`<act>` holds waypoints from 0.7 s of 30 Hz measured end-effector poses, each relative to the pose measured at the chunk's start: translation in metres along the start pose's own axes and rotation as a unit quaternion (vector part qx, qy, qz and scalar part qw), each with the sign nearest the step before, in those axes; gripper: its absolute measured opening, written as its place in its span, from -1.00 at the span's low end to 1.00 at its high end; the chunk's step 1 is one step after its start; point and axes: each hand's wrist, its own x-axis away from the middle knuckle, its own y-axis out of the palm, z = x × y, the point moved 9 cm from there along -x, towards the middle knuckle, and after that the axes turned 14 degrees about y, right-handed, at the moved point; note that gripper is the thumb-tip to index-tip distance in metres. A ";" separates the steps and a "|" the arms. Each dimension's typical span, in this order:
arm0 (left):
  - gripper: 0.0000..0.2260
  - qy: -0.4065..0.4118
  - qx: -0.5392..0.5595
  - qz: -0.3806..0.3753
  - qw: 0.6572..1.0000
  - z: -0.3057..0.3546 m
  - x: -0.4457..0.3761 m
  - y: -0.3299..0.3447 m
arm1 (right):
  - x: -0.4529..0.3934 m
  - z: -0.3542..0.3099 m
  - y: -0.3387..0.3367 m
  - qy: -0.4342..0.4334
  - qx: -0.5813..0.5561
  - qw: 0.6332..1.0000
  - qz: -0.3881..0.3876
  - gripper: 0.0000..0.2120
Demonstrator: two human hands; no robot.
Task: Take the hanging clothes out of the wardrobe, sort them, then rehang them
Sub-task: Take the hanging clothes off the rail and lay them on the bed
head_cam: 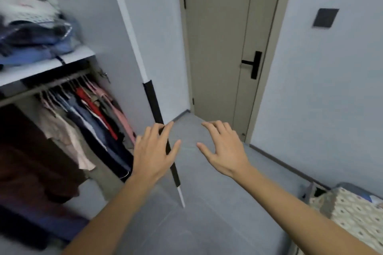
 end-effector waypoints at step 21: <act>-0.43 -0.298 -0.126 0.034 0.946 -0.297 0.226 -0.062 | -0.042 -0.337 0.206 -0.273 -0.071 0.947 -0.153 -0.42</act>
